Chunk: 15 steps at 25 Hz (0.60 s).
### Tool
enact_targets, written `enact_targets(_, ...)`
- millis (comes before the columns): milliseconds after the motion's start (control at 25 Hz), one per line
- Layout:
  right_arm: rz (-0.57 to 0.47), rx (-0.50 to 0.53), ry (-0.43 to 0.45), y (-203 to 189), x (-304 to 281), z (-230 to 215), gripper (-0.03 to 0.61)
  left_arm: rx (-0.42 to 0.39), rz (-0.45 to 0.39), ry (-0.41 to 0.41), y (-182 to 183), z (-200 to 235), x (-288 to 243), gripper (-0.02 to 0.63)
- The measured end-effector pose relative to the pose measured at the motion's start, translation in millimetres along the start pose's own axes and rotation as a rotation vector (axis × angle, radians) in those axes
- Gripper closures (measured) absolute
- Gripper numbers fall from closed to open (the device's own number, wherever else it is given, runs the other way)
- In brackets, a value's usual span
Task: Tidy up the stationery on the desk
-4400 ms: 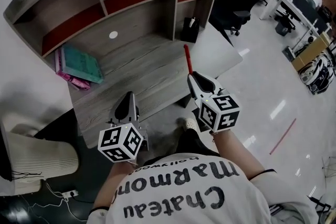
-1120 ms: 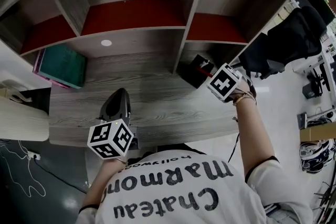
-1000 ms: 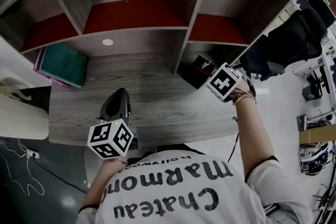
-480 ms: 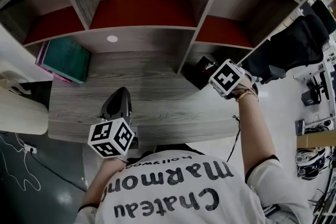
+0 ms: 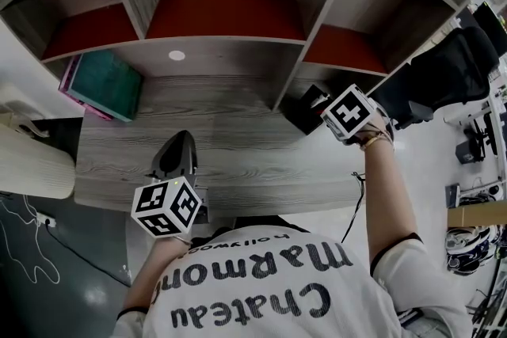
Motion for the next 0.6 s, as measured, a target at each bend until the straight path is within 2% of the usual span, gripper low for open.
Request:
enact_targets(120,-0.038,-0.031,0.003,5,7,2,0.506,0.001,-0.003,-0.005,1,0,2,0.603)
enact_targets(240,-0.100,-0.044,-0.045,13,17,-4,0.515,0.000,-0.002,-0.012,2,-1,2,0.603)
enact_targets(600,-0.361,-0.199,-0.114,42,58,-2,0.560,-0.016,-0.011,-0.050,11,-14,-2,0.603)
Point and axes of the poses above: the fingertips, and each gripper's own axes: x backward along the fingers, z to its left, y out of its top, the point moved 1 cm from there along x, backward along the fingers, and after that the axes turned 8 degrees about x, right-handed, at the moved point
